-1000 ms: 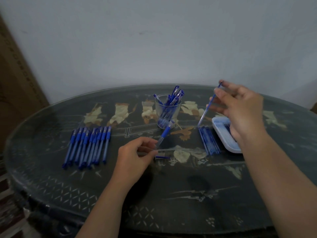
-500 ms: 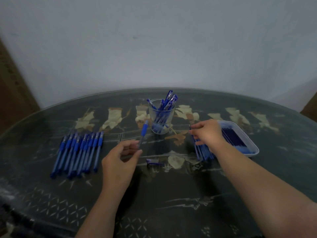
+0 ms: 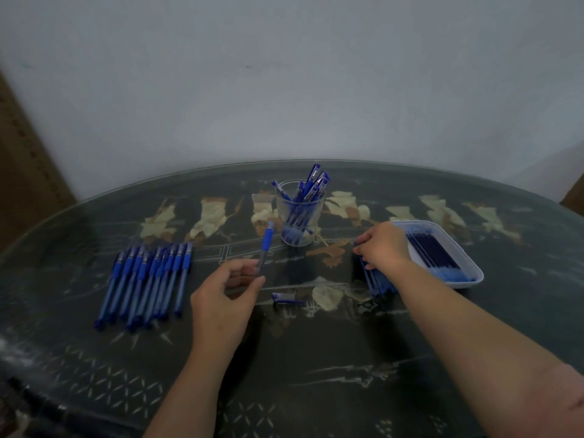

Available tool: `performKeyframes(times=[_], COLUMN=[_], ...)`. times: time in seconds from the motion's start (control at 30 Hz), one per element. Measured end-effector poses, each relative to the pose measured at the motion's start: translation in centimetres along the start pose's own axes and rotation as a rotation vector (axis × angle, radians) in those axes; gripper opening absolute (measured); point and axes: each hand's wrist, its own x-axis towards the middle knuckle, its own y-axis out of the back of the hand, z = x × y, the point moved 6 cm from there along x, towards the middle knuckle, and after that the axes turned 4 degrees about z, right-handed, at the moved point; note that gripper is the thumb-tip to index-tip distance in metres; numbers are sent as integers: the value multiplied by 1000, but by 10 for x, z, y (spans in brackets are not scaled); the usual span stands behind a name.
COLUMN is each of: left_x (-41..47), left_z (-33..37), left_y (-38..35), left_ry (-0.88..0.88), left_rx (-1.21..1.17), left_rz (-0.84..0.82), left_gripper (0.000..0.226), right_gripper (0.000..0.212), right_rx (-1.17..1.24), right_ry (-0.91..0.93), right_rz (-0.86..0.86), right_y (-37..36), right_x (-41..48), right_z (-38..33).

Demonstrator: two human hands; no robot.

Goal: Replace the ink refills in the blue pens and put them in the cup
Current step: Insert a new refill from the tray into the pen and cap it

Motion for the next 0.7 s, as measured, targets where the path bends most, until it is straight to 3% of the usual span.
performKeyframes(times=[0.7], left_x=[1], left_z=[-3], left_y=[0], left_ry=[7], left_rx=[-13], left_rz=[-11], left_gripper=[31], right_gripper=[14], right_rx=[-129], right_ry=[75], right_rz=[60], right_y=[-1], right_x=[0], right_z=[1])
